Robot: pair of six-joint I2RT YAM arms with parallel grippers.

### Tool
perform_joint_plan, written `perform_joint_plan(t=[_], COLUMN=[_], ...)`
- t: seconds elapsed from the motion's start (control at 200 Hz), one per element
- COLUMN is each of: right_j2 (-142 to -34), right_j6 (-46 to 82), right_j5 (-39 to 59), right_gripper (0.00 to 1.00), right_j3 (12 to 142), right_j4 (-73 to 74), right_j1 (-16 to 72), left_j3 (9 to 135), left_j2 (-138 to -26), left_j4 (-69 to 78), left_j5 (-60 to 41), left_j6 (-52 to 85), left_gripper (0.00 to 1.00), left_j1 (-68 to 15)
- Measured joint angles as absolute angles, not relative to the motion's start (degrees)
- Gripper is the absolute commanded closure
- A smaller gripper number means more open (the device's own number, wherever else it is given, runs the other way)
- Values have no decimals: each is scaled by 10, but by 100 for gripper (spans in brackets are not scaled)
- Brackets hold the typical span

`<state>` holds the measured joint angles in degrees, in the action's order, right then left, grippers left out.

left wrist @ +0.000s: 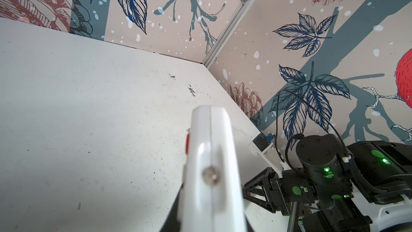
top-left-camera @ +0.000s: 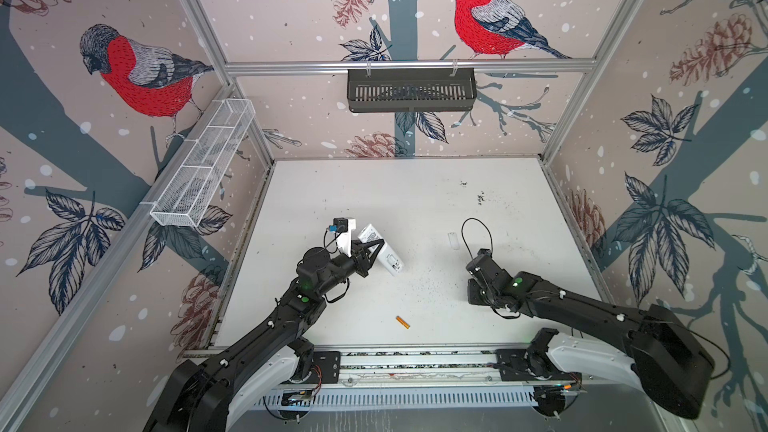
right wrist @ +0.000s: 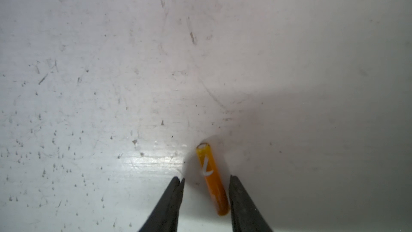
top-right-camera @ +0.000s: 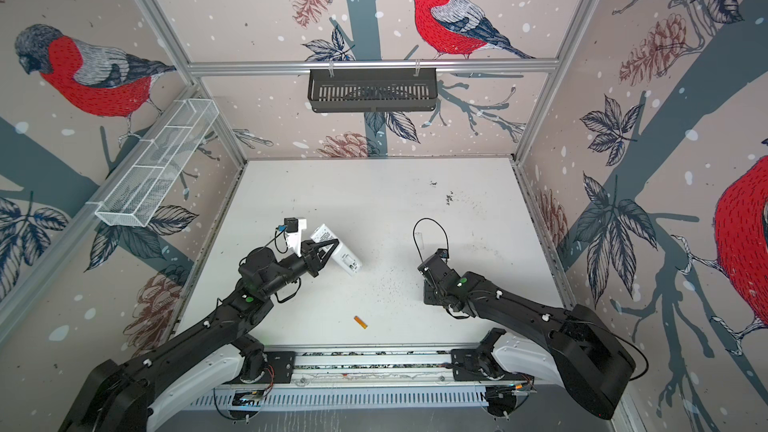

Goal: Load the batteries into the remote control
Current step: 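Lower the right gripper onto an orange battery and grasp it upright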

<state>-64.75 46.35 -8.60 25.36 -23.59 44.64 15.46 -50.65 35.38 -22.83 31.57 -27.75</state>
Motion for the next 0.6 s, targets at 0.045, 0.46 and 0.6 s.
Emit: perform_joint_plan(t=[0.045, 0.46, 0.6], right_j2=[-648, -654, -656], right_j6=[465, 467, 467], right_j5=[-88, -109, -108], right_gripper=[66, 77, 79], right_j3=[253, 252, 254], right_j4=[-236, -235, -235], right_j1=[451, 477, 488], left_j3=[155, 155, 155], left_j2=[-505, -501, -503], left_j4=[354, 354, 353], left_j5=[-228, -226, -226], left_j6=[316, 316, 316], left_gripper=[100, 100, 100], left_j1=[-277, -277, -277])
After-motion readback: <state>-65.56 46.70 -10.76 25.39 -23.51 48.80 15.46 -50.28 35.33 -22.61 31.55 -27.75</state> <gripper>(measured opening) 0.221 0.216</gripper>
